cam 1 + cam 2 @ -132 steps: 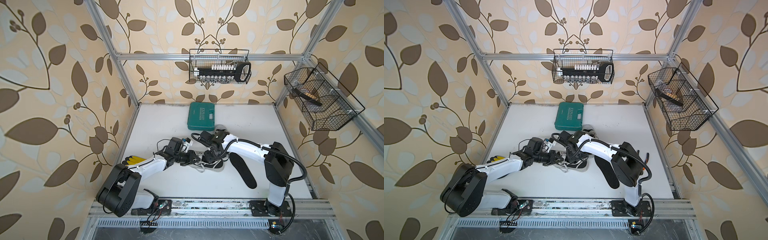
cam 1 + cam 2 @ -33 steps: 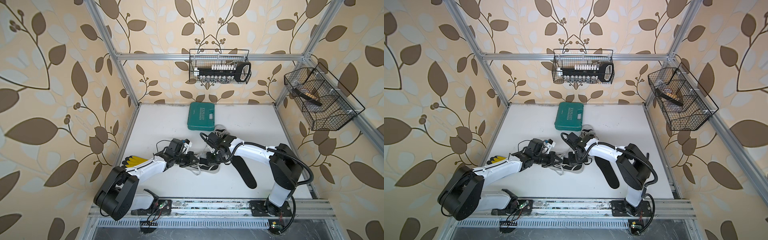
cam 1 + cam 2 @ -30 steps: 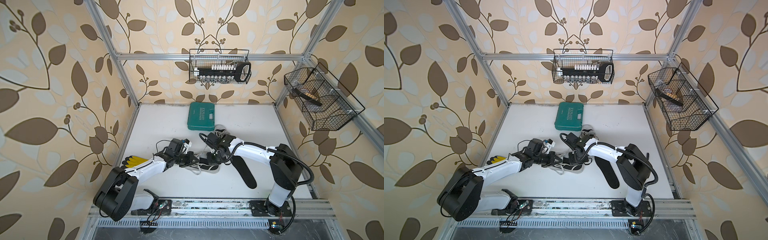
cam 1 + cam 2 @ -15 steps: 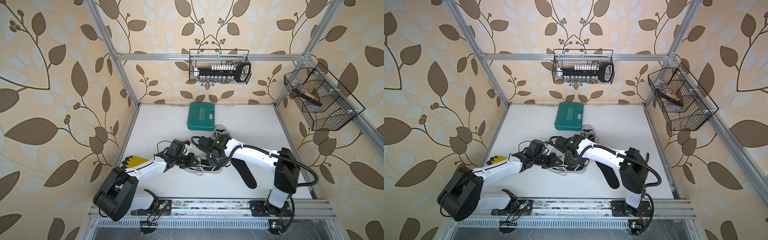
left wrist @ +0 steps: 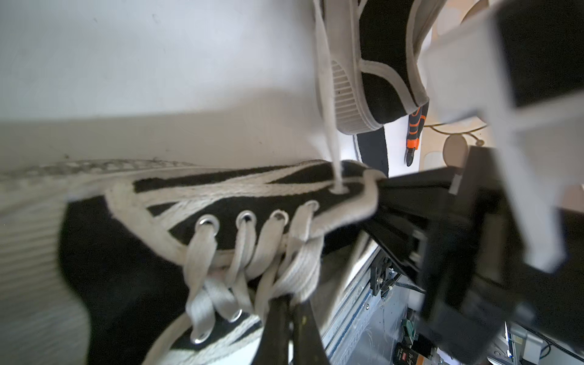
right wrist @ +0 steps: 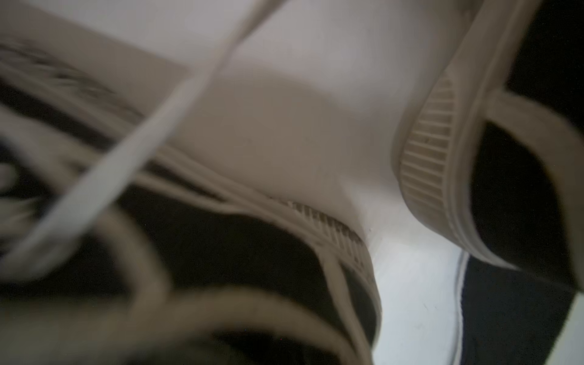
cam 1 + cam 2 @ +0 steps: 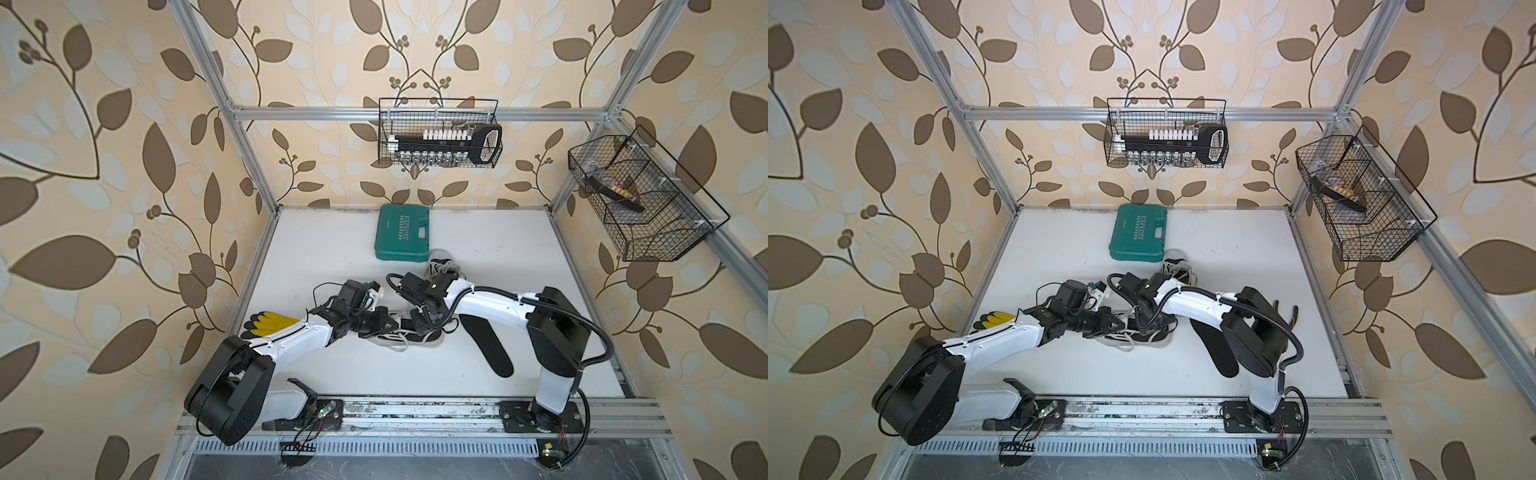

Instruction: Insert the insole into the shoe

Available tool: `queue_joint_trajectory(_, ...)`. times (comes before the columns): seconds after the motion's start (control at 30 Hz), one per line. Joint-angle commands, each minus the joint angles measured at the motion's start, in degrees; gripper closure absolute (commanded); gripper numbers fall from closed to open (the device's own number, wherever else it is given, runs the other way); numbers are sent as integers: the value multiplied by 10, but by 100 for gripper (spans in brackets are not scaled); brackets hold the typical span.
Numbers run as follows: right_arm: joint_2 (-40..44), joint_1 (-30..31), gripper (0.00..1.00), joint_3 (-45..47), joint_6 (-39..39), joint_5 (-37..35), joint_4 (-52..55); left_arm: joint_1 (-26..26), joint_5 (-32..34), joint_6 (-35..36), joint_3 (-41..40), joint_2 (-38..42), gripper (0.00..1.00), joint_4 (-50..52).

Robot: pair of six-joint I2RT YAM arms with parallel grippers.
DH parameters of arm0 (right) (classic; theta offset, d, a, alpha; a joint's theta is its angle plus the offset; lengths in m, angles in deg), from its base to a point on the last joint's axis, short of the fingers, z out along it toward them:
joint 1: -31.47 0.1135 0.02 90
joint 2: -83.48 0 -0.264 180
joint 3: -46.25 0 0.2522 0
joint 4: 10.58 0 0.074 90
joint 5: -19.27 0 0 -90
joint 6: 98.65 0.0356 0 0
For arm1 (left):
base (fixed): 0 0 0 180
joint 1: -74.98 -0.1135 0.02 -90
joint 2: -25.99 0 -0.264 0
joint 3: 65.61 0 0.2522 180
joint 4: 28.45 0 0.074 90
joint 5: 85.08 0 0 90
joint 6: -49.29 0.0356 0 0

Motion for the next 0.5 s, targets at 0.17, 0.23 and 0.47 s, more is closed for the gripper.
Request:
queue_joint_trajectory(0.17, 35, 22, 100, -44, -21, -64, 51, -1, 12, 8, -16, 7, 100, 15)
queue_joint_trajectory(0.23, 35, 30, 100, -45, -15, -76, 62, -1, 12, 4, -19, 7, 100, 11)
queue_joint_trajectory(0.47, -40, 5, 100, -2, -35, -79, 3, -1, 9, 1, -25, 7, 100, 4)
